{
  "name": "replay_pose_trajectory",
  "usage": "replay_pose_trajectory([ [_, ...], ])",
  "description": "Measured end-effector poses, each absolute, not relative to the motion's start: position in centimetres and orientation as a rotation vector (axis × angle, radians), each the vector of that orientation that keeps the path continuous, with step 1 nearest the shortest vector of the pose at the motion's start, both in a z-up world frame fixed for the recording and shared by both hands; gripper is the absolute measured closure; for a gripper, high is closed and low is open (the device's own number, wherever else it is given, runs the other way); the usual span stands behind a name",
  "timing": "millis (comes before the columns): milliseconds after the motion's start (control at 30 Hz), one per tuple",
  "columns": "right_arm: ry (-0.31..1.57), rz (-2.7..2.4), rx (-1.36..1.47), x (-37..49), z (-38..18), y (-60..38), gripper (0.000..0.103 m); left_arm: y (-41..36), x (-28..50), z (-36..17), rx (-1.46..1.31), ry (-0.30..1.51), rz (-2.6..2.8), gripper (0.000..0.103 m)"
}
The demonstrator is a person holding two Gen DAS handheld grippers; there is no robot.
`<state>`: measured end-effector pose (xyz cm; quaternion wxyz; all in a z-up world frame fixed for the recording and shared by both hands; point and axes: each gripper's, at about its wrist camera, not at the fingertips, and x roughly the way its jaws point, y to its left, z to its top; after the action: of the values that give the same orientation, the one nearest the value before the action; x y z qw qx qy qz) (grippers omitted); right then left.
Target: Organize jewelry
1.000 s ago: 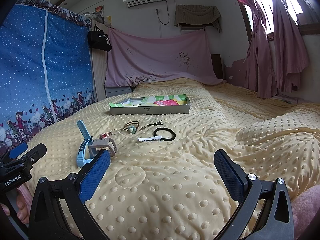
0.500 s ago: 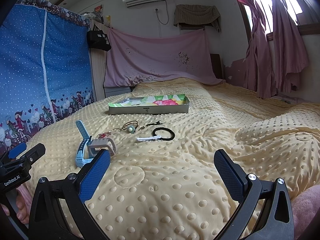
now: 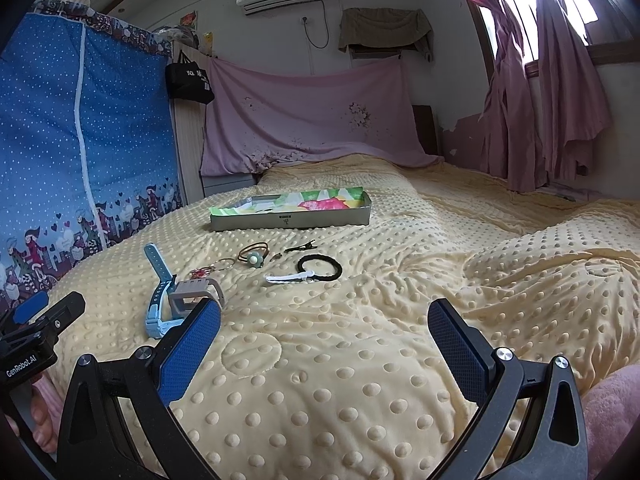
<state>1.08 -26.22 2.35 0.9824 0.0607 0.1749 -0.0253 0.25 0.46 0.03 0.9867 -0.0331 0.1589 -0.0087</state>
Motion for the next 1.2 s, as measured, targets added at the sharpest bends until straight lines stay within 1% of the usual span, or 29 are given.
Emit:
replay_pose_trajectory([
  [467, 0.328, -0.055, 0.107, 2.5, 3.8, -26.8, 0.001, 0.2, 3.0, -0.7, -0.081, 0.397, -0.041, 0.0],
  [1000, 0.406, 0.036, 0.098, 6.1, 2.7, -25.1, 0.001, -0.4, 5.1, -0.9, -0.079, 0.42, -0.068, 0.0],
  [1067, 0.413, 0.047, 0.085, 6.5, 2.6, -24.9, 0.001, -0.5, 5.3, -0.9, -0.077, 0.418, -0.073, 0.001],
  [1200, 0.421, 0.091, 0.068, 7.2, 2.5, -24.3, 0.001, -0.6, 5.8, -1.0, -0.067, 0.415, -0.087, 0.007],
])
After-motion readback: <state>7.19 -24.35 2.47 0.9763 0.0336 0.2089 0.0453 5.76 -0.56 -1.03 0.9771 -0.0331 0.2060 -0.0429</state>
